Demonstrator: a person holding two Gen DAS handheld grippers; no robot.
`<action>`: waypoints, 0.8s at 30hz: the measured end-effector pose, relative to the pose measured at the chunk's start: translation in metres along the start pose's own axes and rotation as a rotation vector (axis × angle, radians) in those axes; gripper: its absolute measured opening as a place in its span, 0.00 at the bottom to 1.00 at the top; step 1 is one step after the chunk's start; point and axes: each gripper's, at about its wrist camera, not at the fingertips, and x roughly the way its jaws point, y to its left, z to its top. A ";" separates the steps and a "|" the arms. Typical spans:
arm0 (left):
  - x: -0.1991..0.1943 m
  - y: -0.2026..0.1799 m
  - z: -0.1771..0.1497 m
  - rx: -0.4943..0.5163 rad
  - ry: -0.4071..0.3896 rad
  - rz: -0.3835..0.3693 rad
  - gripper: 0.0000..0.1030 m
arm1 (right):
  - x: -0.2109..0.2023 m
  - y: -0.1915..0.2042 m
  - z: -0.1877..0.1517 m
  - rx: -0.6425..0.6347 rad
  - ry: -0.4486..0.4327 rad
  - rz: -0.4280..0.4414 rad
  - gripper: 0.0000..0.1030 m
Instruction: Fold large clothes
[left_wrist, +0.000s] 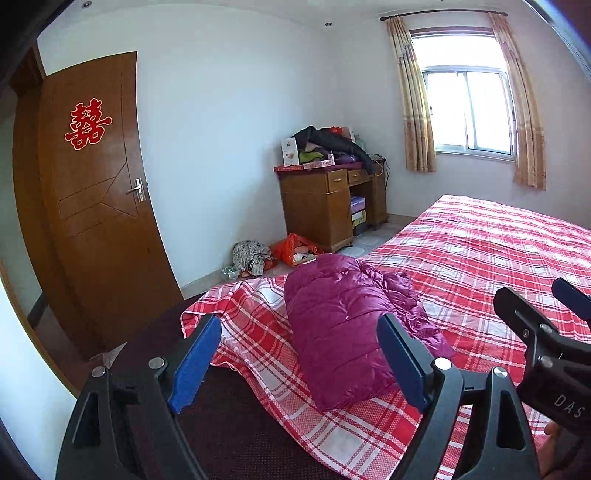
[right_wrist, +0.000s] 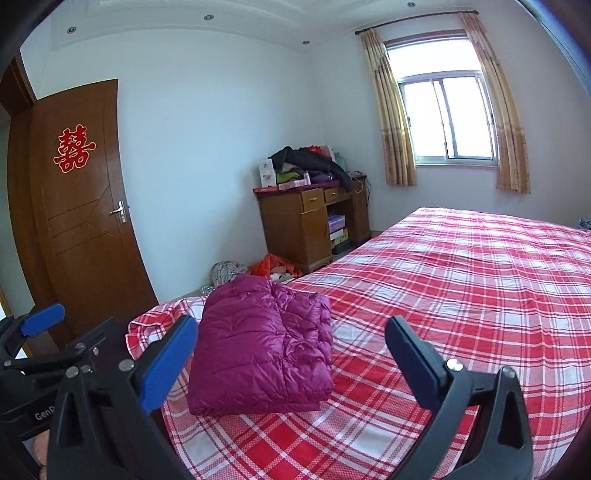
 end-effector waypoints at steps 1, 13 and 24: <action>0.000 0.001 0.000 -0.009 0.001 -0.001 0.85 | 0.000 0.001 0.000 -0.006 -0.002 0.000 1.00; 0.003 0.002 -0.001 -0.015 0.008 0.005 0.85 | -0.001 0.005 -0.002 -0.003 -0.002 -0.001 1.00; 0.000 0.003 -0.001 -0.020 0.000 0.000 0.85 | -0.005 0.005 -0.001 -0.002 -0.005 0.000 1.00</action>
